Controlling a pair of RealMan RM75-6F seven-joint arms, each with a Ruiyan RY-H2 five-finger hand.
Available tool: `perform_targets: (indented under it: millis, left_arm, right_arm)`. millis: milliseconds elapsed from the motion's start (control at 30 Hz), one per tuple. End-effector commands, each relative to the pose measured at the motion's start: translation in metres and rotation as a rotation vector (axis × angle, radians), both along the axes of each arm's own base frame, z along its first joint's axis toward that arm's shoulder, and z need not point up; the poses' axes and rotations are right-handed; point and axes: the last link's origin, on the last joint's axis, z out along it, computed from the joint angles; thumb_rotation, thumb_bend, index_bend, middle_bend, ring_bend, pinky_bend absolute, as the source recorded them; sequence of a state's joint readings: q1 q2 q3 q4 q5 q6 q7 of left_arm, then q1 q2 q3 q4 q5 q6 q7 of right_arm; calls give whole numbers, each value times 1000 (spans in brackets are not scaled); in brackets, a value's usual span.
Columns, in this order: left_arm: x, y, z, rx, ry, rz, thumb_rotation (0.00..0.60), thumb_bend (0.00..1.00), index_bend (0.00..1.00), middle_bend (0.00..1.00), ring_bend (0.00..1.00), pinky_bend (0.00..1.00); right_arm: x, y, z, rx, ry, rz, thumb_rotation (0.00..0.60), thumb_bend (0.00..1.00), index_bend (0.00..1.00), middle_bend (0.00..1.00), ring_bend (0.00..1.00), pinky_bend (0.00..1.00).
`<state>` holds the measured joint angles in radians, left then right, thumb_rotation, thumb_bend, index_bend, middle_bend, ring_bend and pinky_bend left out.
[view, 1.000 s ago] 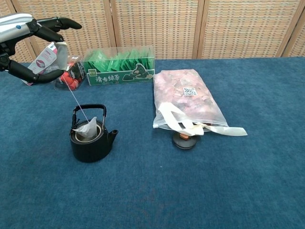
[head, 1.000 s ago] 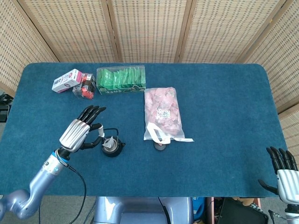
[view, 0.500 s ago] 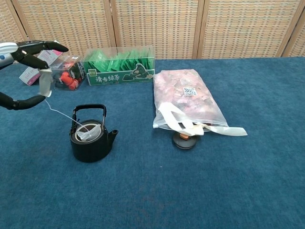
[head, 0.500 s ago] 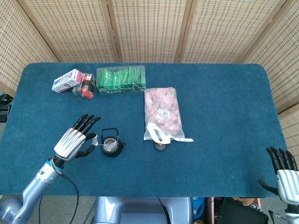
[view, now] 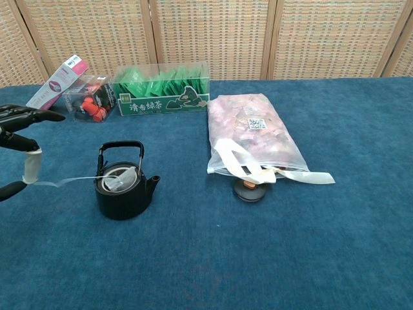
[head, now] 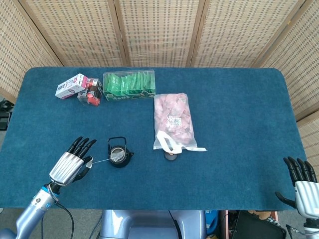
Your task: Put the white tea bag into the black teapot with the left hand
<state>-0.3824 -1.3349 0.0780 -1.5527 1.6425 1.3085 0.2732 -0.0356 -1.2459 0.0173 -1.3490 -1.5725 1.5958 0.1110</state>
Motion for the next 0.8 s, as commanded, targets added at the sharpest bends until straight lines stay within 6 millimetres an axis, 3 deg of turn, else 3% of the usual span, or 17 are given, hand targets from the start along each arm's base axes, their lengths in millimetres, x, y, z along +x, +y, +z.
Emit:
perform_targets:
  millis: [33,200,433,533,667,800]
  left_arm:
    - [-6,-6,-3,-7,52,27,600,481,397,8,0,0]
    - [-5,-6,-4,-4,81,42,600,481,248,0,0,0]
    - [-4,-5,2,43,124,16,600,480,205,0,0,0]
    - [-3,-3,5,65,141,6,600,480,205,64,16,52]
    - [1,0,11,85,168,-19,600,480,205,323,282,374]
    - [6,4,15,84,206,-34,600,480,205,580,548,559]
  right_arm:
    - [0,0,0,1,0,2,600,102,29,151,0,0]
    - [1,0,0,-1,1,3,600,102,29,151,0,0]
    - [1,1,1,-4,3,2,600,102,29,151,0,0]
    - [1,1,1,-3,2,1,600,102,29,151,0,0]
    - [1,1,0,-3,1,1,600,102,29,151,0,0]
    - [1,1,0,-2,-2,3,600,101,29,151,0,0]
